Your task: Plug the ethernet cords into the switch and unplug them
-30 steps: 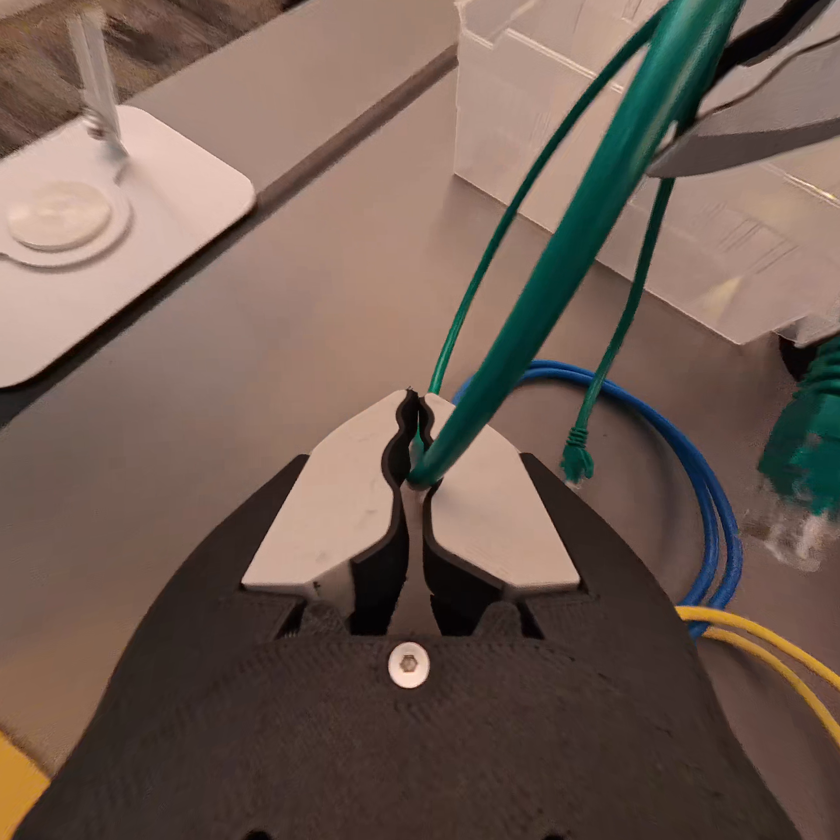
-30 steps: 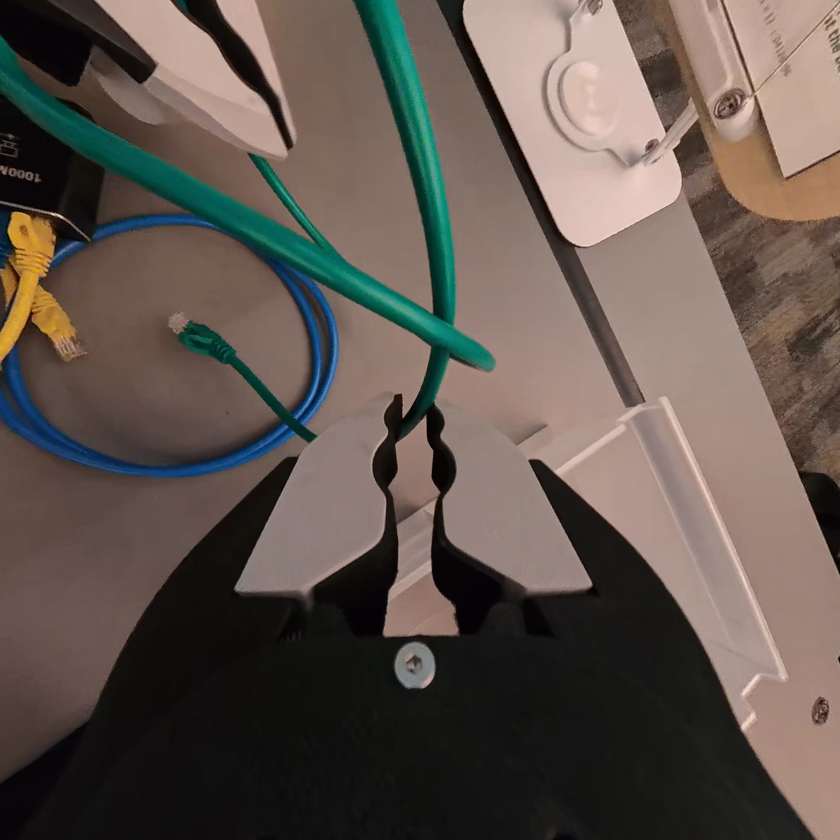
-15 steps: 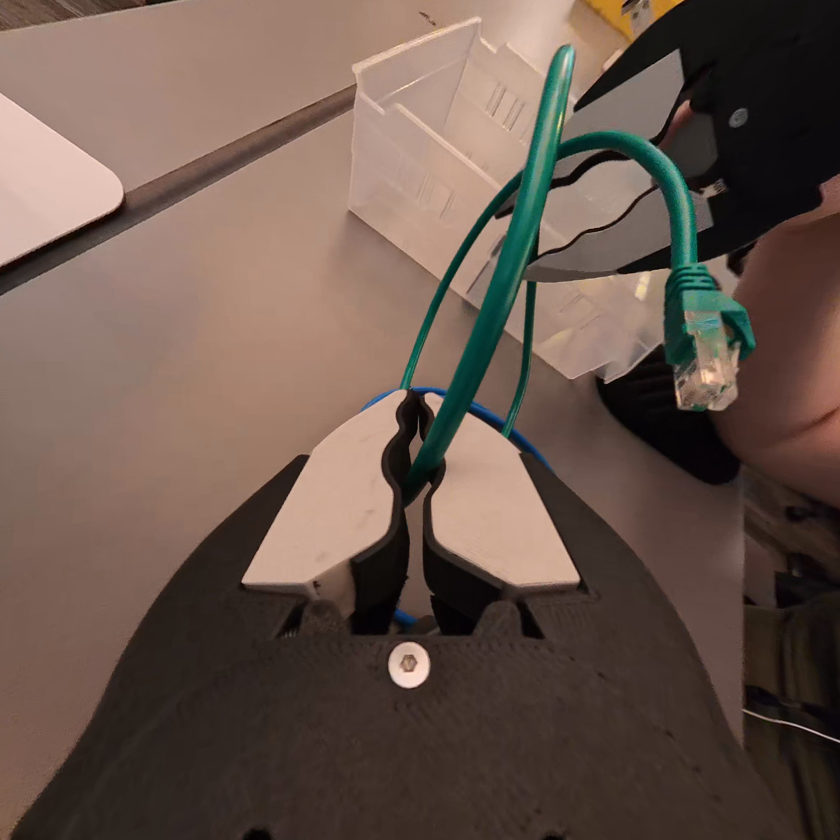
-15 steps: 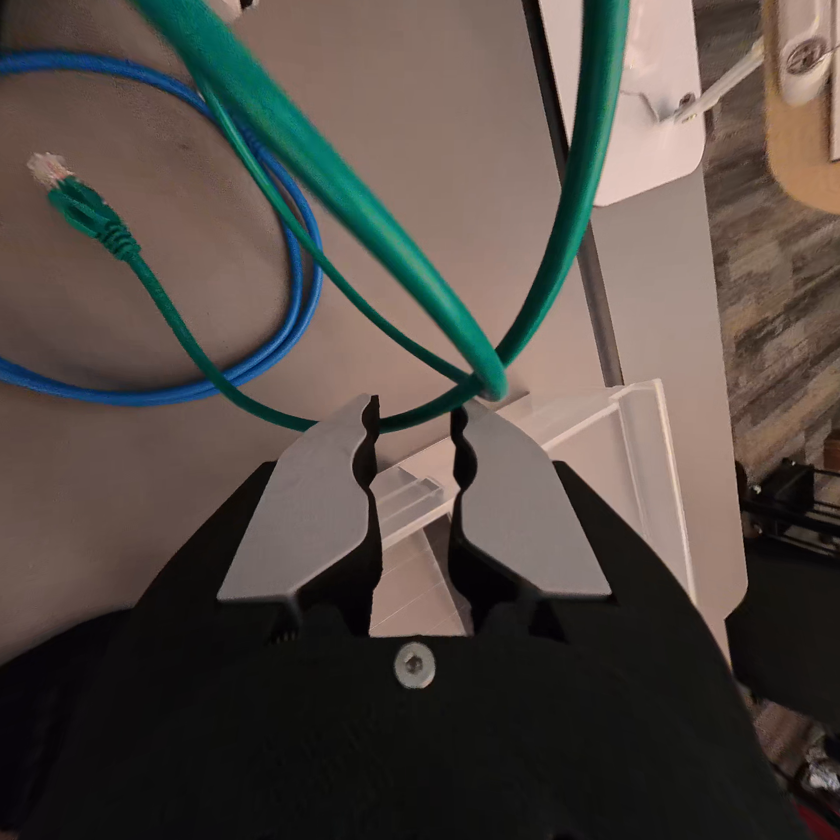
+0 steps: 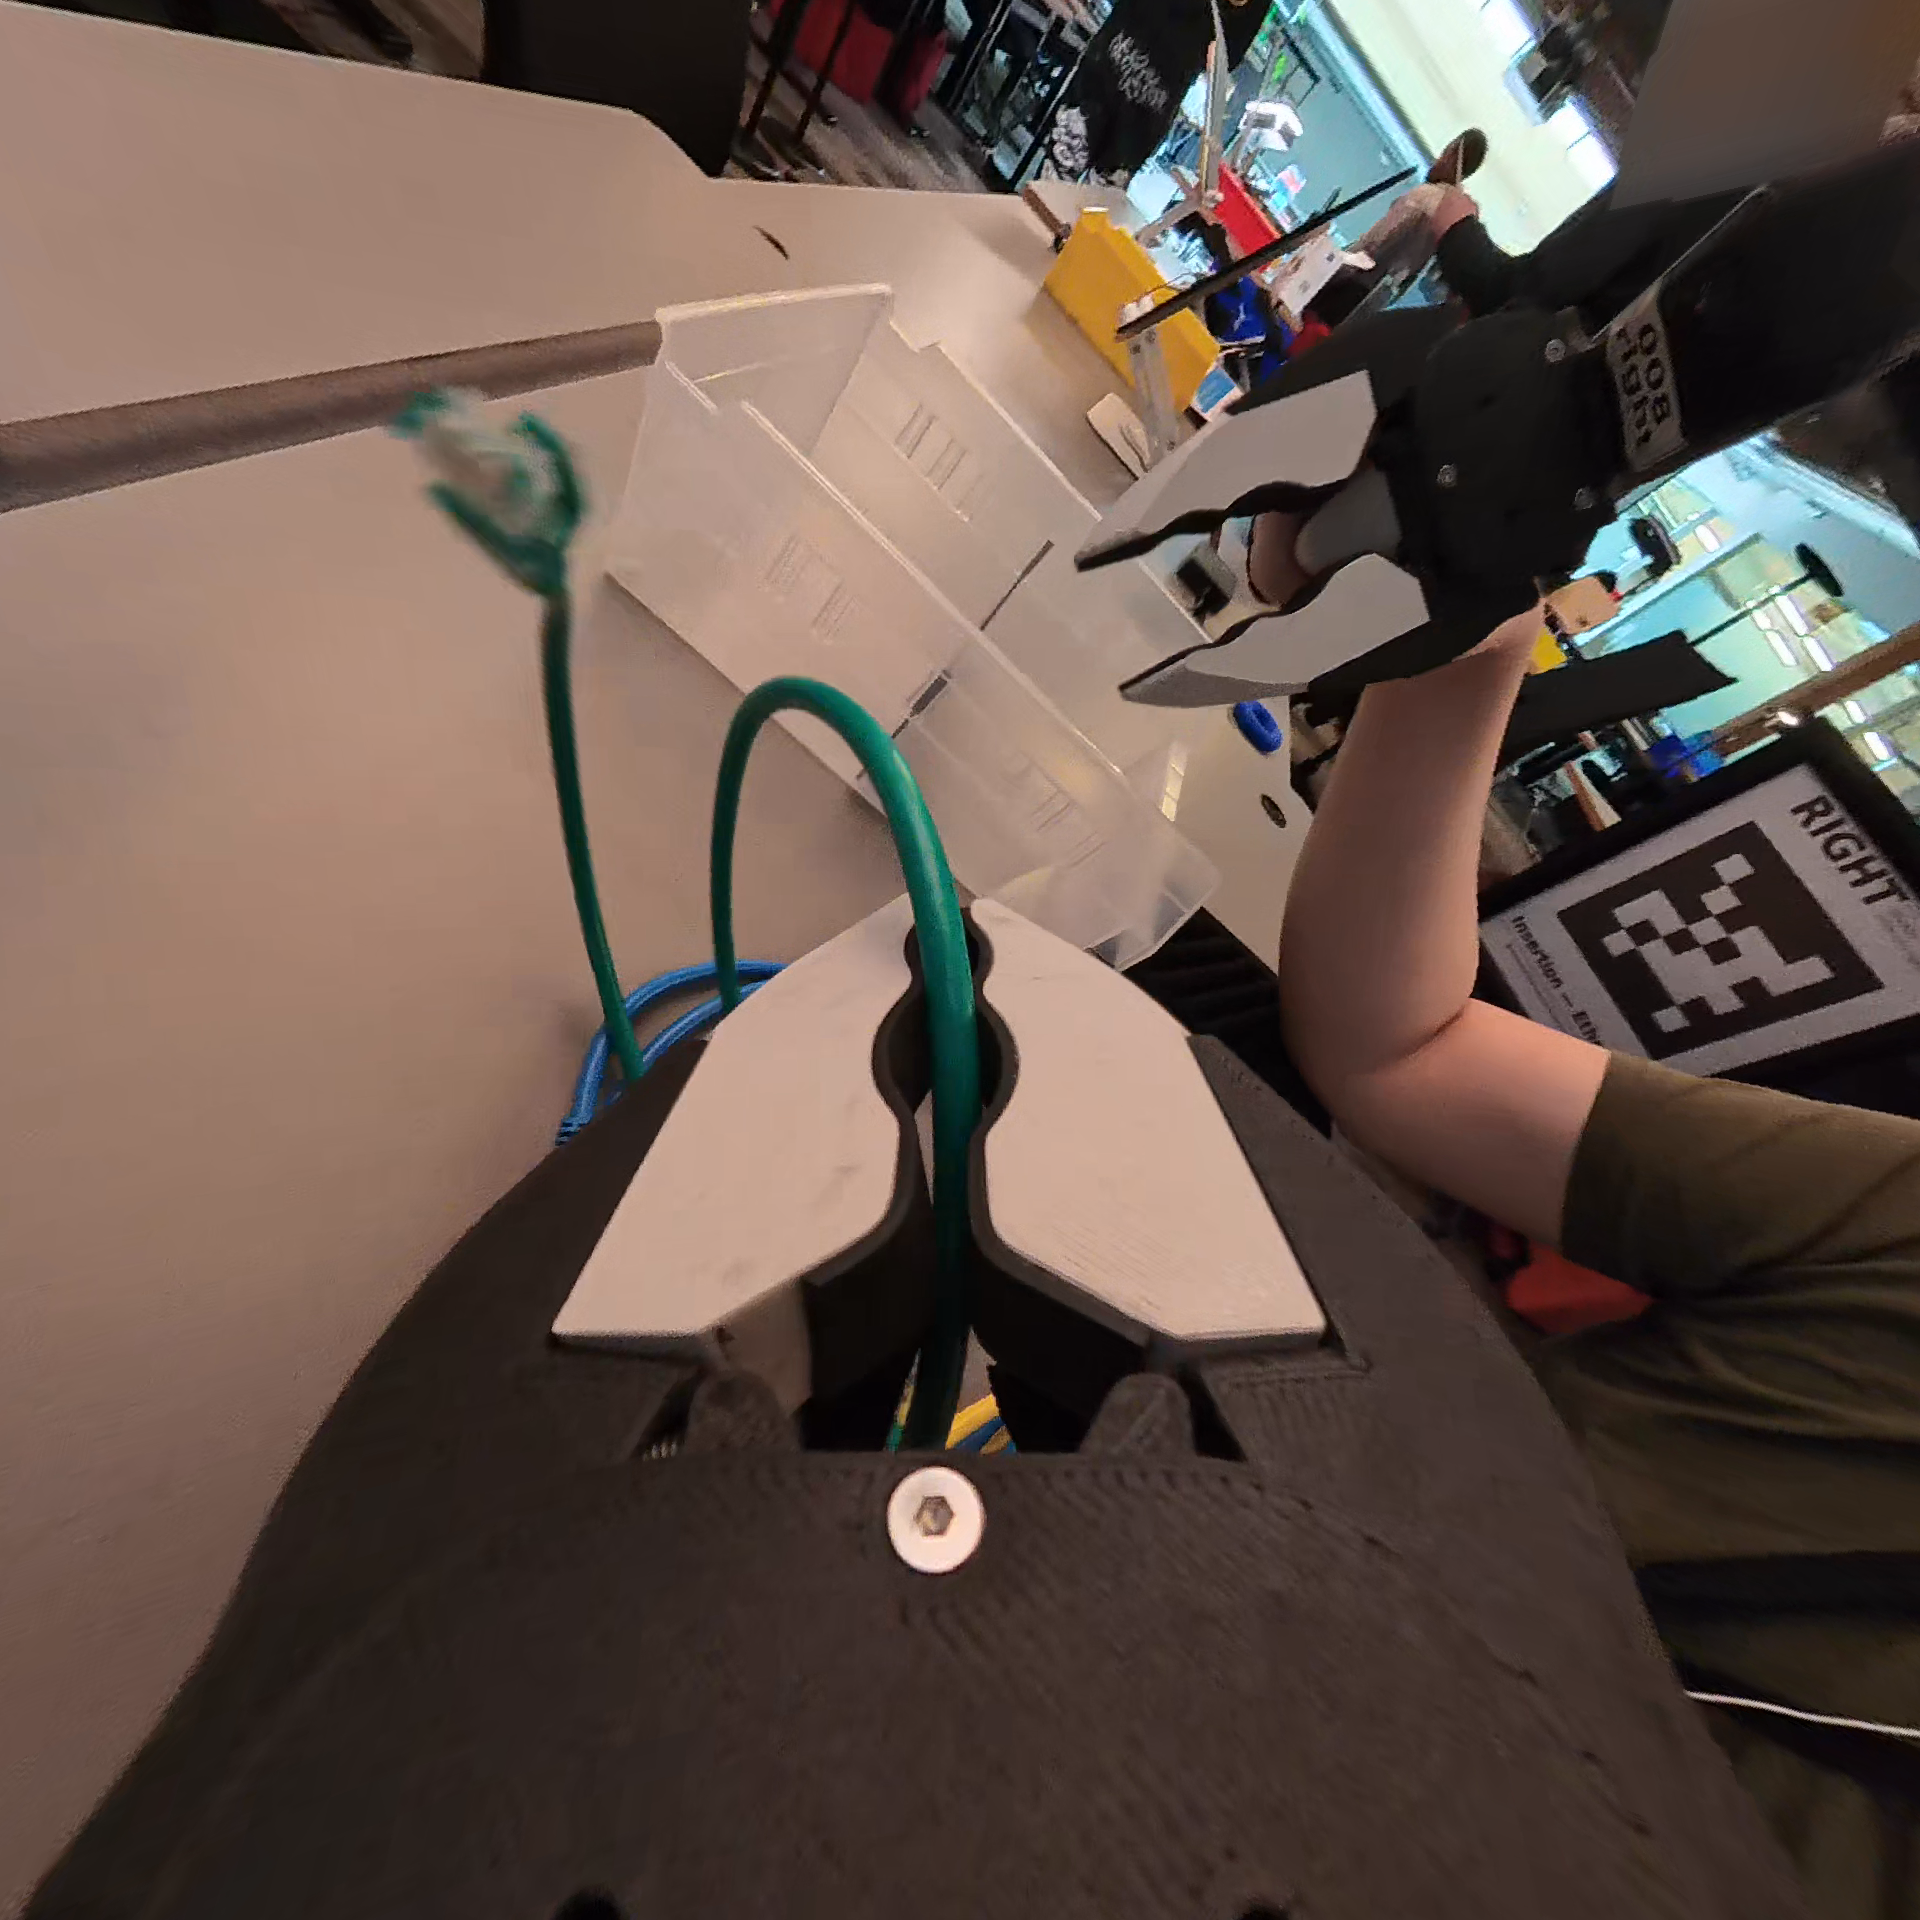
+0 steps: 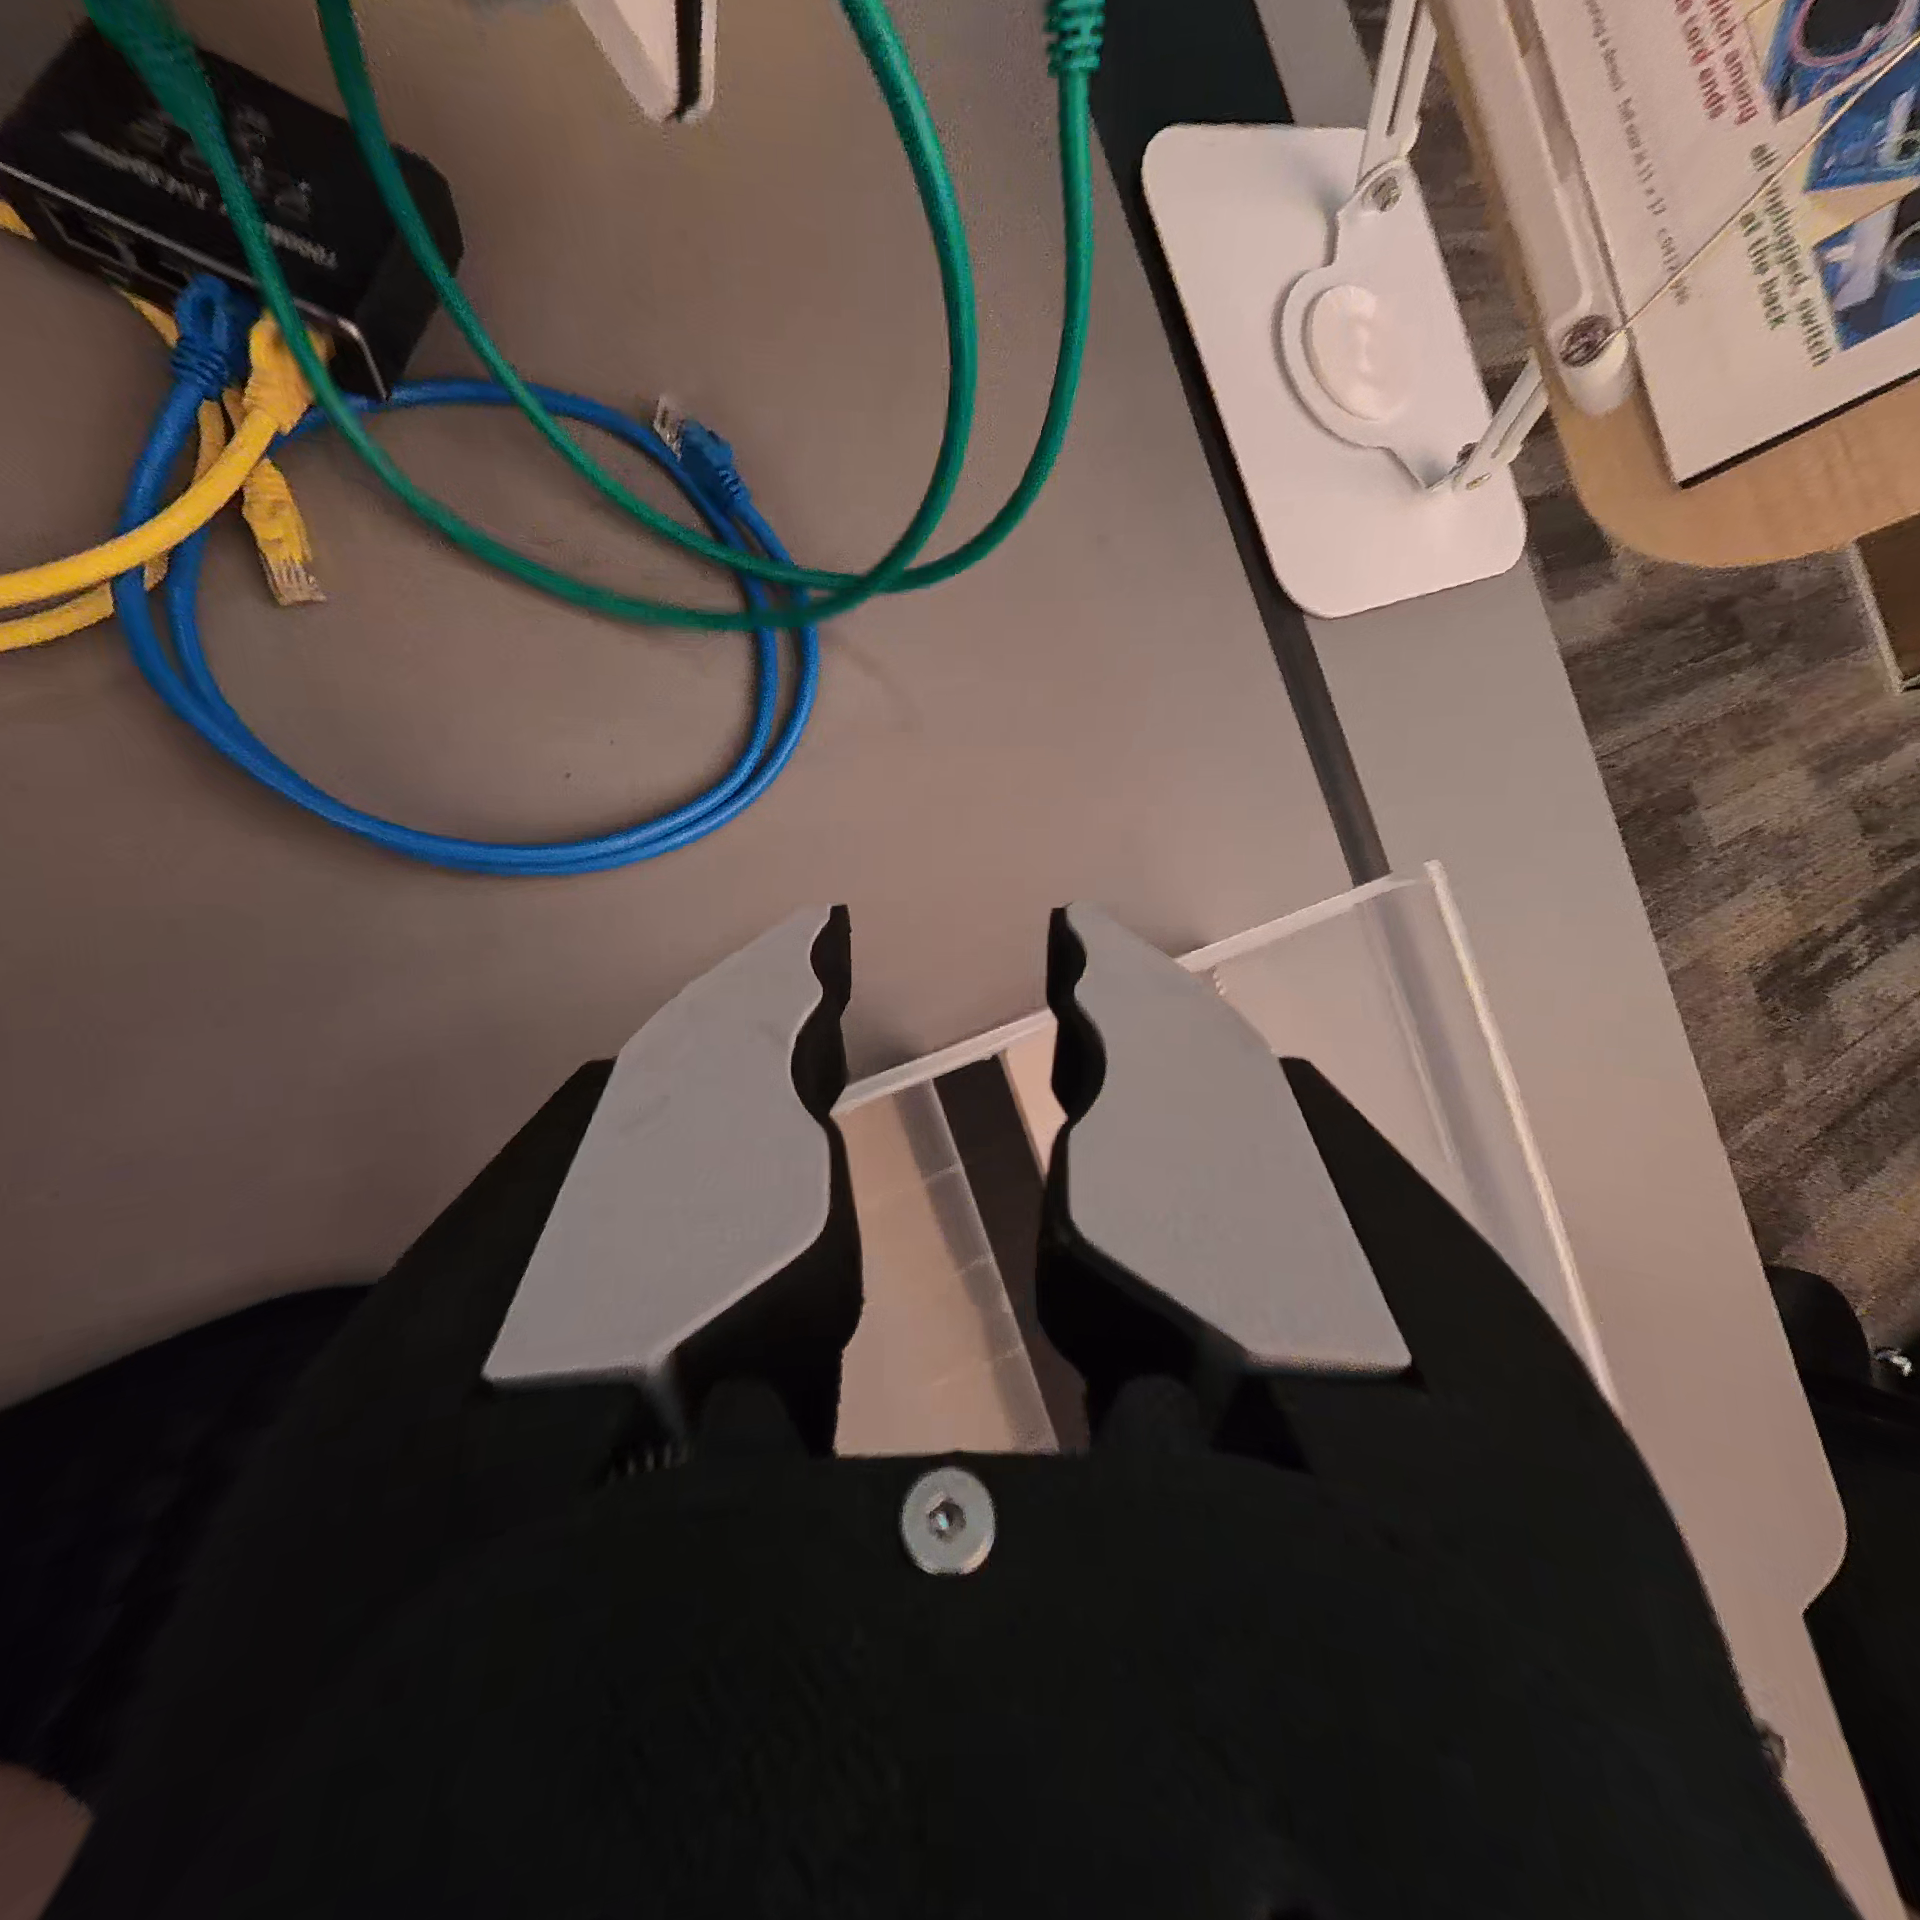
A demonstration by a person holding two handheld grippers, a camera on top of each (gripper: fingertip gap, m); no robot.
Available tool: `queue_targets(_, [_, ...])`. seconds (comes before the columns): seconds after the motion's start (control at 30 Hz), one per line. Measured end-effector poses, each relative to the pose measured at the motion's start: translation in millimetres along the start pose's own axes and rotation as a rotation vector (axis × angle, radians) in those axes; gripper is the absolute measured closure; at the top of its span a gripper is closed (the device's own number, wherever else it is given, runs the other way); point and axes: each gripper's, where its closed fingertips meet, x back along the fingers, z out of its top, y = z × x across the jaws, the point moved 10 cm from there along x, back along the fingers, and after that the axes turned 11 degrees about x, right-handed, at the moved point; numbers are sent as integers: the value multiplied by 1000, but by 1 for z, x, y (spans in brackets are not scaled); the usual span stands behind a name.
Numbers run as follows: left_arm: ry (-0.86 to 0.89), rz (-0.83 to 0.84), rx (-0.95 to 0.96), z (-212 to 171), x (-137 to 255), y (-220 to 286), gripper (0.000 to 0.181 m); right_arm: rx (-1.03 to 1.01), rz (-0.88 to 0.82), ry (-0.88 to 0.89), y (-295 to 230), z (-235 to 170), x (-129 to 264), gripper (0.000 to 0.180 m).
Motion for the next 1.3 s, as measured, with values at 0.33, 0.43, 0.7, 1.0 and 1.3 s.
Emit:
queue_targets(0.33, [16,-21,-38,2,-2,17,181,107,-106,273,-3,41,-4,143])
queue_targets(0.43, [35,-39,-75,4,1,32,181,81,-162,441,0,49,3,142])
queue_targets(0.7, [94,-74,-169,6,23,73,181,91,-239,761,-2,55,20,123])
queue_targets(1.0, [96,-152,-233,3,35,95,181,306,-384,776,-27,81,6,141])
queue_targets(1.3, [-12,-155,-435,-8,29,111,181,23,-201,1019,-7,65,29,142])
